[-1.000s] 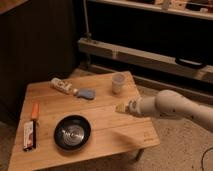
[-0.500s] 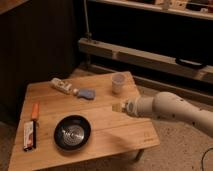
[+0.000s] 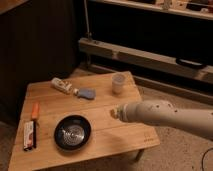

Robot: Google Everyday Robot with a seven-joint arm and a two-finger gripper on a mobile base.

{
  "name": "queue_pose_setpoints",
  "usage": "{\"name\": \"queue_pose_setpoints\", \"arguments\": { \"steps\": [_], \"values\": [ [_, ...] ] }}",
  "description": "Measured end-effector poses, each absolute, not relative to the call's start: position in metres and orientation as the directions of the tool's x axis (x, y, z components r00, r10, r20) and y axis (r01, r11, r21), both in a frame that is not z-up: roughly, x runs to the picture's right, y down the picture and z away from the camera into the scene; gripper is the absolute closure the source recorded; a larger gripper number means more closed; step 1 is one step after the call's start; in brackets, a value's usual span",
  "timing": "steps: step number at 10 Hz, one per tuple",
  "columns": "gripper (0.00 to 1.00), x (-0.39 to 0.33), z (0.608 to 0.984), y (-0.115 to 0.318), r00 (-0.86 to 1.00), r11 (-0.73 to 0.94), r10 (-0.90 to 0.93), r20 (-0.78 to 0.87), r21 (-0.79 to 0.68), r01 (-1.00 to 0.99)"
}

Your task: Push the ceramic bowl across the table

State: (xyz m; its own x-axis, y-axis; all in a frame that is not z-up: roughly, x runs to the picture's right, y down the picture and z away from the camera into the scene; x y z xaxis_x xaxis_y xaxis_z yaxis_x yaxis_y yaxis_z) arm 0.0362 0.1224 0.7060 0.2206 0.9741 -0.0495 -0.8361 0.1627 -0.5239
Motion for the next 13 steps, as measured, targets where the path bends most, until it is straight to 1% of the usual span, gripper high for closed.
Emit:
{"name": "queue_pose_setpoints", "arguments": {
  "steps": [3, 5, 8, 10, 11, 13],
  "values": [
    [1.00, 0.018, 0.712, 0.151, 0.281, 0.154, 0.953, -0.116, -0.614, -0.774],
    [1.00, 0.006, 0.721, 0.172, 0.326, 0.163, 0.932, -0.159, -0.620, -0.767],
    [1.00, -0.009, 0.740, 0.216, 0.399, 0.188, 0.887, -0.231, -0.610, -0.770],
    [1.00, -0.021, 0.739, 0.237, 0.438, 0.186, 0.861, -0.258, -0.640, -0.745],
    [1.00, -0.028, 0.739, 0.245, 0.456, 0.175, 0.849, -0.266, -0.672, -0.719],
    [1.00, -0.040, 0.738, 0.249, 0.480, 0.178, 0.838, -0.262, -0.700, -0.692]
  ]
}}
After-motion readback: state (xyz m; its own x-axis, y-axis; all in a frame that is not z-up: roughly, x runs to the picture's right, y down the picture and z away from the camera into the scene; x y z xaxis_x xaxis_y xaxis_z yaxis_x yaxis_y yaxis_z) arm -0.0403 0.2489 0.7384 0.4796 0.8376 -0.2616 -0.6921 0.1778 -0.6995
